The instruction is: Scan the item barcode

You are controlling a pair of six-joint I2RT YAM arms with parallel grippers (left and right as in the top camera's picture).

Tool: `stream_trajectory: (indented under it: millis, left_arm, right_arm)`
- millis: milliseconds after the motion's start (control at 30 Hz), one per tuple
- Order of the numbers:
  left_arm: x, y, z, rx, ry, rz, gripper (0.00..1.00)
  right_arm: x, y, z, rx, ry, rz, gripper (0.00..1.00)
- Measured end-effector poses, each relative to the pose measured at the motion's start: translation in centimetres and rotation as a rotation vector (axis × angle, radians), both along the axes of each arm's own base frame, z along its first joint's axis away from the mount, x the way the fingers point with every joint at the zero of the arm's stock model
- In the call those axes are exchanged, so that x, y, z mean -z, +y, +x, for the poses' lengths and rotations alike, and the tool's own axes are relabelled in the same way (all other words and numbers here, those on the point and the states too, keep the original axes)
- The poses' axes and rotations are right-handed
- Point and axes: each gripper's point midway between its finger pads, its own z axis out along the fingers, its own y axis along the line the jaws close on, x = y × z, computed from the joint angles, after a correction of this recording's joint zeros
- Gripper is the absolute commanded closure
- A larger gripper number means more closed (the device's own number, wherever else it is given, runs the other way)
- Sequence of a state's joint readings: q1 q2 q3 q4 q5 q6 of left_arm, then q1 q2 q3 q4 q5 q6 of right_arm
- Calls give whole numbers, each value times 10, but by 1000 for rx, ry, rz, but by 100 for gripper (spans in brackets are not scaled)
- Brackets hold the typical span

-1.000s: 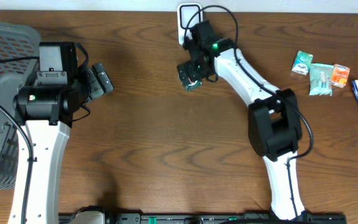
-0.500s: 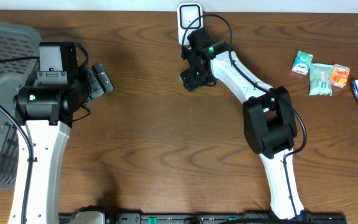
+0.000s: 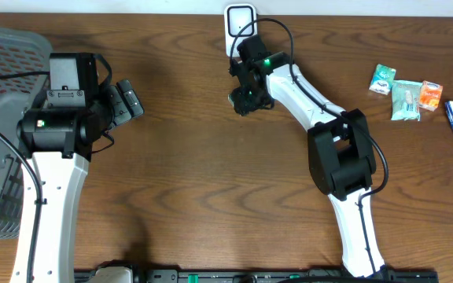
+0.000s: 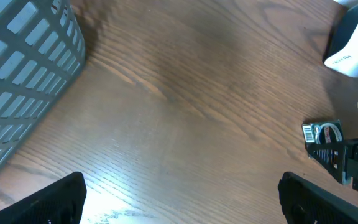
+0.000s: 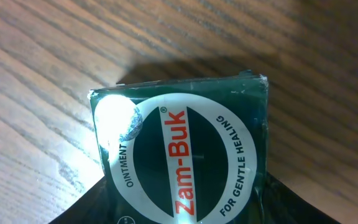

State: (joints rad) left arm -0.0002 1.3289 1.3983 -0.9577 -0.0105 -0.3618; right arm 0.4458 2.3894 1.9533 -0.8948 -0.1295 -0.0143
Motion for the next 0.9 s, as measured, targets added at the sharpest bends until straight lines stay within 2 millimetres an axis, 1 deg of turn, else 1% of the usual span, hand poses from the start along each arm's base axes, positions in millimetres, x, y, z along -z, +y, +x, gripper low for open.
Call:
stream_trajectory:
  millis: [100, 167, 200, 267, 333, 400, 533, 633, 733, 833, 900]
  left_arm:
    - [0, 0, 0, 0, 0, 0, 2]
    - [0, 0, 0, 0, 0, 0, 2]
    - [0, 0, 0, 0, 0, 0, 2]
    - [0, 0, 0, 0, 0, 0, 2]
    - [0, 0, 0, 0, 0, 0, 2]
    - [0, 0, 0, 0, 0, 0, 2]
    - [0, 0, 0, 0, 0, 0, 2]
    - [0, 0, 0, 0, 0, 0, 2]
    - [0, 0, 0, 0, 0, 0, 2]
    - [0, 0, 0, 0, 0, 0, 2]
    - [0, 0, 0, 0, 0, 0, 2]
  right_arm:
    - [-2, 3, -3, -5, 16, 26, 47]
    - [-5, 6, -6, -8, 34, 64, 49]
    - [-8, 9, -7, -11, 46, 90, 52]
    - [-20, 13, -11, -16, 68, 162, 56]
    - [-43, 14, -10, -16, 78, 262, 57]
    - [-71, 12, -7, -9, 81, 375, 55]
    - [-133, -1, -3, -23, 90, 656, 53]
    - [-162, -11, -3, -57, 112, 841, 53]
    - [-185, -17, -6, -88, 135, 993, 53]
    - [-201, -19, -10, -119, 151, 1092, 53]
    - [-207, -17, -13, -136, 158, 1126, 53]
